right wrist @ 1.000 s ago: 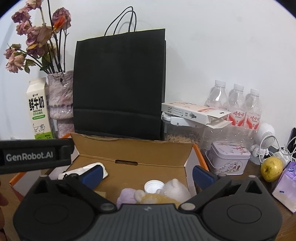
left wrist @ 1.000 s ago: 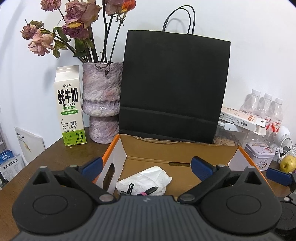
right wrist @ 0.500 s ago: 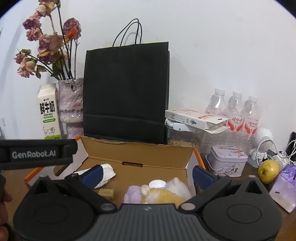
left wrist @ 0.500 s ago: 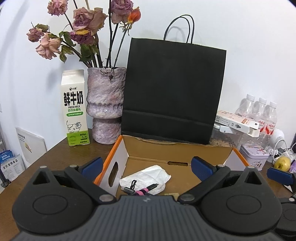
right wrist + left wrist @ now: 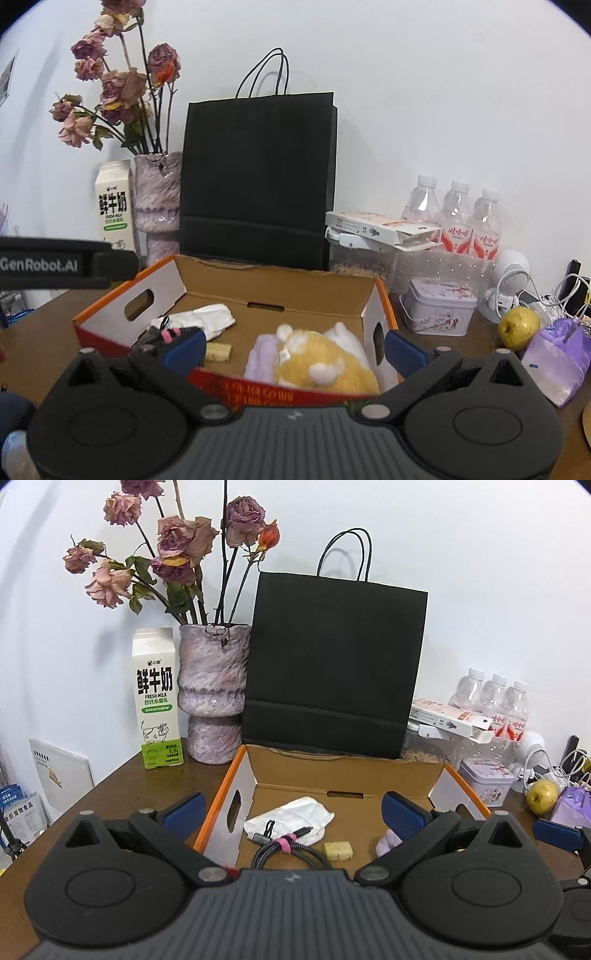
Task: Organize objects
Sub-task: 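Move both tools back over the table toward the lilac bag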
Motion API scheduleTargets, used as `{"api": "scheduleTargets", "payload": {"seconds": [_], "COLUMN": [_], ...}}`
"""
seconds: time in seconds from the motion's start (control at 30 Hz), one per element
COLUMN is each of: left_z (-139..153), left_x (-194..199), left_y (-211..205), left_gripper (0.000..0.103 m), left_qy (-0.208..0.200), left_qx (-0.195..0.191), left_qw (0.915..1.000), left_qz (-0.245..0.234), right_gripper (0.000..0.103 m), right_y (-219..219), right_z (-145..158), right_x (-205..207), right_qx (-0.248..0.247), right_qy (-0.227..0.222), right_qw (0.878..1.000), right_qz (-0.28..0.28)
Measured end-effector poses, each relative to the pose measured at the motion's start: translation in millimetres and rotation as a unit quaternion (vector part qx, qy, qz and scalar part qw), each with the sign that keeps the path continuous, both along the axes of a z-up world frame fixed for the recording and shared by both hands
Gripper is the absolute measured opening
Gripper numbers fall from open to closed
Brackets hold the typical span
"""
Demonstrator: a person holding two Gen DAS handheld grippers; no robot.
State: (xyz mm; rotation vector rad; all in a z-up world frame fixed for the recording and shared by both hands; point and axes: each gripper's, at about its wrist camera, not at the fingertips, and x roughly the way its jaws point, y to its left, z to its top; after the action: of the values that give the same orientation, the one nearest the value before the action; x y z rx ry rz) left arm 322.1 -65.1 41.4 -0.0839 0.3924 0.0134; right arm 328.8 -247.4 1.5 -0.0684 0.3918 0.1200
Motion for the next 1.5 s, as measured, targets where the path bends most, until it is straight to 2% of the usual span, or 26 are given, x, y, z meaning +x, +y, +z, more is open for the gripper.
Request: {"api": "scheduleTargets", "payload": {"seconds": [0.47, 0.83, 1.2, 1.5], "left_z": [-11, -32, -50, -69], "left_x": [-45, -76, -104, -109], "left_y": [20, 25, 38, 59], "left_gripper": [0.103, 0.103, 0.103, 0.103], "left_qy": [0.005, 0.005, 0.031, 0.073], "left_qx": [0.019, 0.044, 0.041, 0.029], "left_qw": [0.9998, 0.9985, 0.9967, 0.9939], "left_qz": [-0.009, -0.033, -0.063, -0.077], "right_gripper": [0.103, 0.103, 0.103, 0.103], "right_y": [-2, -12, -9, -1], "right_z": [-21, -36, -48, -59], "right_x": [-57, -91, -118, -122], "right_qx": [-0.001, 0.008, 0.001, -0.018], "right_qy": [0.015, 0.038, 0.052, 0.069], "right_qw": [1.0, 0.999, 0.998, 0.997], "right_qz": [0.019, 0.02, 0.021, 0.027]}}
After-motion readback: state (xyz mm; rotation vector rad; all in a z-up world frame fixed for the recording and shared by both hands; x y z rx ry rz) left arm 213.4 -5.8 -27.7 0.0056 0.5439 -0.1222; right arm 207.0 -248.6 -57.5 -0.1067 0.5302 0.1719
